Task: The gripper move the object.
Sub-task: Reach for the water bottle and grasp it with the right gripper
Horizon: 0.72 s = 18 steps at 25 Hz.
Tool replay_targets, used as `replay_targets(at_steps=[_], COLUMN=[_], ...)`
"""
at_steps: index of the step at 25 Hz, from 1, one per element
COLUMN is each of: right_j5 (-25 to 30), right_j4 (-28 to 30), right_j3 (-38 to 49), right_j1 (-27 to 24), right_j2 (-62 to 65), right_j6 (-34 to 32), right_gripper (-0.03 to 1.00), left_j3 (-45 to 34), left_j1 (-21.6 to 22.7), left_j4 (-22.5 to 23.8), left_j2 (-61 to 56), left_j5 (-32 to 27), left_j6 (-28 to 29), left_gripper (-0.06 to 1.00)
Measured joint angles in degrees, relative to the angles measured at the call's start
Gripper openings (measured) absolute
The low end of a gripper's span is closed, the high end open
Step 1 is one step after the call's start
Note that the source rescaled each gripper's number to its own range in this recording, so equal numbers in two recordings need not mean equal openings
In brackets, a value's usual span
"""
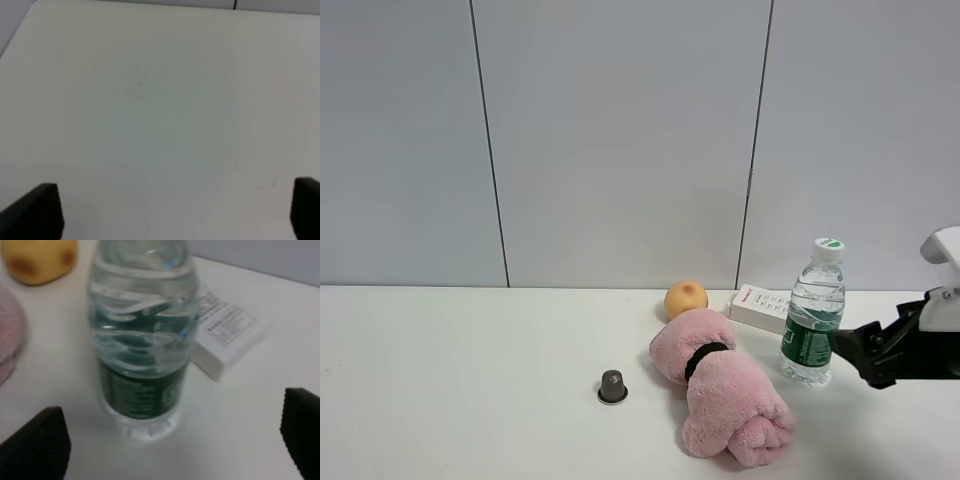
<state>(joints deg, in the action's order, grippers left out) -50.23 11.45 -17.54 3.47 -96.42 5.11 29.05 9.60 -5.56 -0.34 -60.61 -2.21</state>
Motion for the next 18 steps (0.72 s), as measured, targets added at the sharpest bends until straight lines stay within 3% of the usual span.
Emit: replay_targets(at_steps=[11, 18], right_j5=[-13.0, -15.1], right_j4=[-0.7, -1.7], right_j3=[0.1, -1.1], right_j1=[0.0, 0.0], right_j2=[-9.6, -9.7], right_j6=[0.0, 0.0], right_gripper=[0.69, 0.67], left_j3=[0.0, 0.0], left_j1=[0.0, 0.0], left_j4=[0.0, 0.0], left_j2=[0.0, 0.0], left_j5=[0.0, 0.0], left_j6=[0.0, 0.0], left_gripper=[1.00, 1.00])
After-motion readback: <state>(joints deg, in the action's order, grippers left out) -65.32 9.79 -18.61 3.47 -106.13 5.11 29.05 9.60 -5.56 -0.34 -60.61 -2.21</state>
